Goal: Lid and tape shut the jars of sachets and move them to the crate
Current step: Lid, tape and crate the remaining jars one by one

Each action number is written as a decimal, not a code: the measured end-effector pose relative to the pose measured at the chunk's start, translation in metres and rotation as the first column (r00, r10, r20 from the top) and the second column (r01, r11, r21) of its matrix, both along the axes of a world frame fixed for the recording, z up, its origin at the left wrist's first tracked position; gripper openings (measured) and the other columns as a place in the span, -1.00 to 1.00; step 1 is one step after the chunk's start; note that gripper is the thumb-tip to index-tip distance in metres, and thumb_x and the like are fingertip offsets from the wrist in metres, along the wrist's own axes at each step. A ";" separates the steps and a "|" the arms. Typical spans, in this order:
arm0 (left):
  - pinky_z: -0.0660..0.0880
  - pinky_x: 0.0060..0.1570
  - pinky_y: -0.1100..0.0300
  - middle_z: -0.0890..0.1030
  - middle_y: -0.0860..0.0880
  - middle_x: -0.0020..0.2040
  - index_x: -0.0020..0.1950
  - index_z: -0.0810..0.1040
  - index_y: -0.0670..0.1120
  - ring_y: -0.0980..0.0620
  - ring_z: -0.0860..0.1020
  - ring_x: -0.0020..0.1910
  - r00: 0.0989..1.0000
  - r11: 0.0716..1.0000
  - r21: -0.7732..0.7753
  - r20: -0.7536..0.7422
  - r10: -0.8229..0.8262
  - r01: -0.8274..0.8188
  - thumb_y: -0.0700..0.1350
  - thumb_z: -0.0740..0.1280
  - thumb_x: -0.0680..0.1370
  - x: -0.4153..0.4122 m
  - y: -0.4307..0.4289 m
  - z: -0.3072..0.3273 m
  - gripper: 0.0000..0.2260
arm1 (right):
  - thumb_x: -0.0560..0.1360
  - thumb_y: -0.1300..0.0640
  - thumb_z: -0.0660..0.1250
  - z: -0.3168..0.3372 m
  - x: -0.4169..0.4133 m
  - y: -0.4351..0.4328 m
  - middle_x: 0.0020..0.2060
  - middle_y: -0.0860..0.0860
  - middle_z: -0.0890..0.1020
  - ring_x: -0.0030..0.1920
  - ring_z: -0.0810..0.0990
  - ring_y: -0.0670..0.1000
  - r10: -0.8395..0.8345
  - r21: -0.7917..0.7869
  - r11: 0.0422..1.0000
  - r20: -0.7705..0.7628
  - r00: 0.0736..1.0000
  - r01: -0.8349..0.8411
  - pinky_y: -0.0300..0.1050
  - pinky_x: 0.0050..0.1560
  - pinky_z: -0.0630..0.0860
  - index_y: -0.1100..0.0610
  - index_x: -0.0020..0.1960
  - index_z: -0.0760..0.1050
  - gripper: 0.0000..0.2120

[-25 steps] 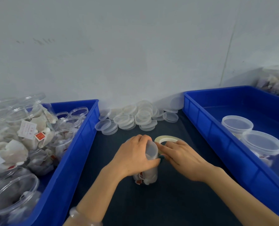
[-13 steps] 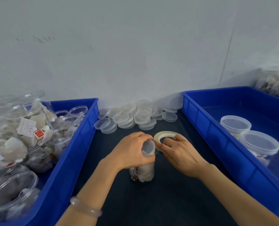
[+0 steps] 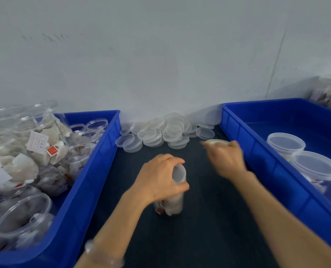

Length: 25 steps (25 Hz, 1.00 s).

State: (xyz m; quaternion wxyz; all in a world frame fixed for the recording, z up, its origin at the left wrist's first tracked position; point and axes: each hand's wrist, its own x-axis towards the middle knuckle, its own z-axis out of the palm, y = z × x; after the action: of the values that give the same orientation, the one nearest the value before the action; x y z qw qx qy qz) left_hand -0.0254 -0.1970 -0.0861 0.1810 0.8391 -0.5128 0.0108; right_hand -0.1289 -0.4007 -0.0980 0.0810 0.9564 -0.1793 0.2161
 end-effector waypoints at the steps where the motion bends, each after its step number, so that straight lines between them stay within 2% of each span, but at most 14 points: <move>1: 0.42 0.11 0.14 0.47 0.22 0.24 0.33 0.43 0.18 0.16 0.42 0.25 1.000 1.000 -0.017 -0.019 0.000 0.000 0.31 0.26 0.34 -0.001 0.006 -0.001 -0.43 | 0.68 0.12 0.04 0.005 -0.001 -0.009 -0.04 -0.10 0.65 -0.14 0.56 0.01 0.000 0.054 0.999 0.064 0.998 -0.003 -0.08 0.02 0.26 -0.09 0.49 0.34 -0.59; 3: 0.40 0.00 0.15 0.46 0.22 0.17 0.25 0.43 0.18 0.16 0.41 0.20 1.000 0.999 -0.034 -0.023 -0.003 0.002 0.27 0.30 0.40 0.004 0.006 0.001 -0.55 | 0.67 0.11 0.02 0.014 0.002 -0.005 -0.17 -0.14 0.58 -0.25 0.50 -0.02 0.159 0.088 0.980 0.198 0.967 -0.179 -0.08 -0.08 0.19 -0.05 0.47 0.39 -0.58; 5: 0.37 -0.05 0.14 0.44 0.22 0.13 0.18 0.44 0.21 0.17 0.40 0.18 0.999 0.999 0.015 -0.020 -0.031 0.031 0.21 0.34 0.43 0.005 0.003 0.006 -0.66 | 0.63 0.08 -0.04 0.012 0.008 0.019 -0.12 -0.13 0.61 -0.19 0.56 -0.01 0.263 0.017 0.964 0.103 0.959 -0.266 -0.04 -0.04 0.29 -0.03 0.49 0.34 -0.53; 7: 0.37 -0.07 0.15 0.44 0.22 0.08 0.10 0.44 0.25 0.18 0.40 0.14 0.999 1.000 0.009 -0.034 -0.013 0.013 0.22 0.35 0.42 0.001 0.000 0.007 -0.71 | 0.61 0.03 -0.09 -0.012 0.004 0.039 0.03 -0.08 0.64 -0.10 0.59 0.02 0.275 -0.042 0.960 -0.031 0.961 -0.276 -0.03 0.03 0.32 0.03 0.54 0.25 -0.48; 9: 0.37 -0.12 0.16 0.46 0.22 0.04 0.02 0.43 0.25 0.18 0.41 0.08 0.998 0.999 -0.024 -0.050 0.037 -0.038 0.24 0.36 0.39 -0.001 -0.002 0.003 -0.73 | 0.65 0.00 -0.09 -0.034 -0.008 0.046 0.10 -0.08 0.62 -0.03 0.59 0.01 0.246 0.004 0.969 -0.119 0.962 -0.247 -0.06 0.08 0.23 0.06 0.53 0.24 -0.52; 11: 0.34 -0.17 0.18 0.47 0.22 -0.02 -0.05 0.43 0.24 0.20 0.41 0.03 0.994 0.996 -0.042 -0.077 0.081 -0.084 0.25 0.37 0.36 -0.003 -0.005 0.002 -0.76 | 0.65 0.00 0.02 -0.051 -0.017 0.051 -0.01 -0.09 0.63 -0.09 0.60 -0.01 0.254 0.023 0.967 -0.104 0.962 -0.253 -0.08 0.02 0.17 0.06 0.33 0.43 -0.64; 13: 0.31 -0.20 0.20 0.49 0.22 -0.05 -0.09 0.47 0.21 0.22 0.42 -0.01 0.986 0.988 -0.081 -0.119 0.118 -0.128 0.25 0.37 0.36 -0.004 -0.007 0.003 -0.78 | 0.59 0.02 0.14 -0.061 -0.019 0.058 -0.09 -0.07 0.62 -0.15 0.59 -0.01 0.273 0.079 0.960 -0.043 0.961 -0.269 -0.08 -0.02 0.18 0.08 0.20 0.50 -0.73; 17: 0.27 -0.24 0.21 0.51 0.22 -0.12 -0.15 0.52 0.22 0.23 0.46 -0.07 0.961 0.966 -0.129 -0.196 0.197 -0.224 0.22 0.36 0.34 -0.009 -0.013 0.002 -0.84 | 0.49 -0.13 0.11 -0.068 -0.024 0.067 0.16 -0.08 0.47 0.16 0.45 -0.05 0.283 0.206 0.943 -0.085 0.955 -0.261 -0.10 0.26 0.27 0.01 0.31 0.45 -0.54; 19: 0.29 -0.23 0.21 0.53 0.23 -0.11 -0.16 0.54 0.24 0.24 0.47 -0.06 0.949 0.955 -0.134 -0.208 0.235 -0.266 0.23 0.35 0.39 -0.009 -0.015 0.001 -0.88 | 0.41 -0.18 0.25 -0.065 -0.023 0.074 0.25 -0.09 0.37 0.28 0.38 -0.08 0.344 0.361 0.872 0.028 0.938 -0.331 -0.18 0.33 0.27 0.00 0.35 0.39 -0.45; 21: 0.37 -0.13 0.21 0.56 0.27 -0.04 -0.08 0.57 0.27 0.26 0.49 0.00 0.947 0.949 -0.163 -0.225 0.231 -0.270 0.24 0.32 0.49 -0.007 -0.014 0.000 -0.89 | 0.33 -0.25 0.40 -0.057 -0.018 0.088 0.34 -0.19 0.30 0.34 0.34 -0.21 0.334 0.611 0.692 0.202 0.921 -0.385 -0.35 0.31 0.27 -0.07 0.46 0.21 -0.22; 23: 0.44 0.04 0.24 0.58 0.28 0.05 0.08 0.57 0.22 0.30 0.51 0.08 0.929 0.914 -0.321 -0.347 0.131 -0.248 0.10 0.33 0.55 -0.004 -0.011 -0.003 -0.88 | 0.27 -0.31 0.46 -0.050 -0.010 0.101 0.35 -0.24 0.37 0.32 0.40 -0.25 0.240 0.756 0.511 0.330 0.913 -0.408 -0.28 0.29 0.40 -0.16 0.48 0.14 -0.11; 25: 0.46 0.10 0.32 0.61 0.23 0.10 0.14 0.57 0.10 0.29 0.54 0.13 0.849 0.780 -0.550 -0.526 -0.044 -0.300 -0.07 0.34 0.60 -0.004 -0.002 -0.008 -0.85 | 0.23 -0.33 0.45 -0.044 -0.005 0.108 0.31 -0.25 0.46 0.27 0.49 -0.22 0.164 0.772 0.496 0.365 0.916 -0.397 -0.18 0.24 0.49 -0.23 0.46 0.12 -0.10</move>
State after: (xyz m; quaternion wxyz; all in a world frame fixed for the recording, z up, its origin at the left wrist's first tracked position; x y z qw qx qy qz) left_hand -0.0290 -0.1989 -0.0943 0.5713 0.7400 -0.3533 -0.0336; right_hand -0.1342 -0.2925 -0.1422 -0.4419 0.8601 -0.1092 0.2304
